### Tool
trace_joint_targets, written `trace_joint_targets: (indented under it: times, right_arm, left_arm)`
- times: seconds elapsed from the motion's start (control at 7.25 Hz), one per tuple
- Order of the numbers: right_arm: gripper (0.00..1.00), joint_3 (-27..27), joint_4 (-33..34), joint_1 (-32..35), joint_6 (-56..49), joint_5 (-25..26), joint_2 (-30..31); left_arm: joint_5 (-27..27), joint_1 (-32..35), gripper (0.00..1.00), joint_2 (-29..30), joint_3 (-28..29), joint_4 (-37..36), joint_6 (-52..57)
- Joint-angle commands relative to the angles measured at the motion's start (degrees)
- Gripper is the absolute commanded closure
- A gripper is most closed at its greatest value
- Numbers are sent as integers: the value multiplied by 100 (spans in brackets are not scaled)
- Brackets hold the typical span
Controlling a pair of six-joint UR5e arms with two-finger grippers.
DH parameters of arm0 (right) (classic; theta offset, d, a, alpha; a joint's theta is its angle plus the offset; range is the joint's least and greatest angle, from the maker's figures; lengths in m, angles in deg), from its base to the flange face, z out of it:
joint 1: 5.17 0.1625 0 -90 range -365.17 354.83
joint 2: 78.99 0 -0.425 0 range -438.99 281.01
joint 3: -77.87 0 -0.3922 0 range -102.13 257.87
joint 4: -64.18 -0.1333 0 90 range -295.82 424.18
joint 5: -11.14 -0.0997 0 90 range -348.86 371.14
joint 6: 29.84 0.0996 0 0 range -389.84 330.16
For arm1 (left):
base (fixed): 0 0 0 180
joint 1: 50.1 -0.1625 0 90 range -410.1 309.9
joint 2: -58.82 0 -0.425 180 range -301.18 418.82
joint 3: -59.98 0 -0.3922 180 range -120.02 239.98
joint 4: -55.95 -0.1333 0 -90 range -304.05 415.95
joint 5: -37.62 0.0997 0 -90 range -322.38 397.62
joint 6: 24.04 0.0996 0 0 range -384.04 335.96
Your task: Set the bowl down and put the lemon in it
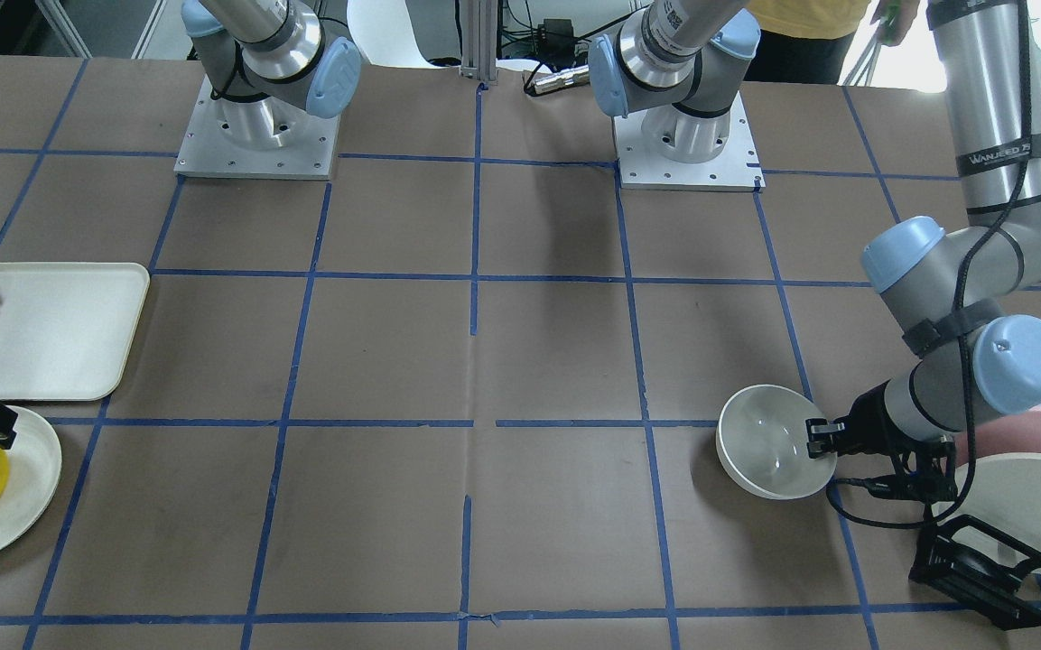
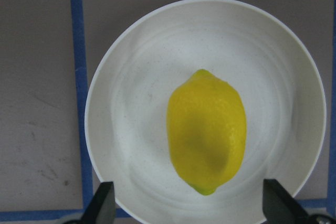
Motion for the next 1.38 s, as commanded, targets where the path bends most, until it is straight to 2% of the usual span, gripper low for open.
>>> trace_joint_targets:
  times: [0.0, 0.14, 0.28, 0.41, 0.55, 0.69, 0.83, 0.97, 1.1, 1.24]
  right_arm:
    - [0, 179, 101, -8, -379, 104, -444]
    - [0, 258, 171, -8, -353, 104, -629]
    - [12, 363, 171, -8, -353, 130, -735]
    - [49, 373, 137, -8, -344, 148, -754]
    - [90, 382, 84, -8, -344, 148, -711]
    - [100, 382, 23, -8, -335, 157, -640]
    - [100, 390, -291, -8, -326, 139, -379]
    - [100, 408, -869, 1, 74, 61, 15]
    - [100, 391, -1292, 96, 687, 25, 359]
    - [100, 390, -1627, 341, 780, -27, 606]
  left_arm:
    - [-19, 4, 100, -106, 14, 80, -4]
    - [-71, 65, 100, -176, 23, 150, -21]
    - [-263, 196, 100, -351, 93, 446, -143]
    - [-822, 458, 100, -509, 24, 563, -371]
    - [-967, 992, 100, -581, -20, 546, -738]
    - [-968, 1563, 100, -607, -30, 477, -1490]
    - [-951, 2195, 100, -495, -12, 450, -2446]
    - [-924, 2775, 100, -476, -12, 267, -2943]
    - [-915, 3173, 100, -398, -73, -14, -3383]
    - [-907, 3290, 100, -345, -230, -147, -3597]
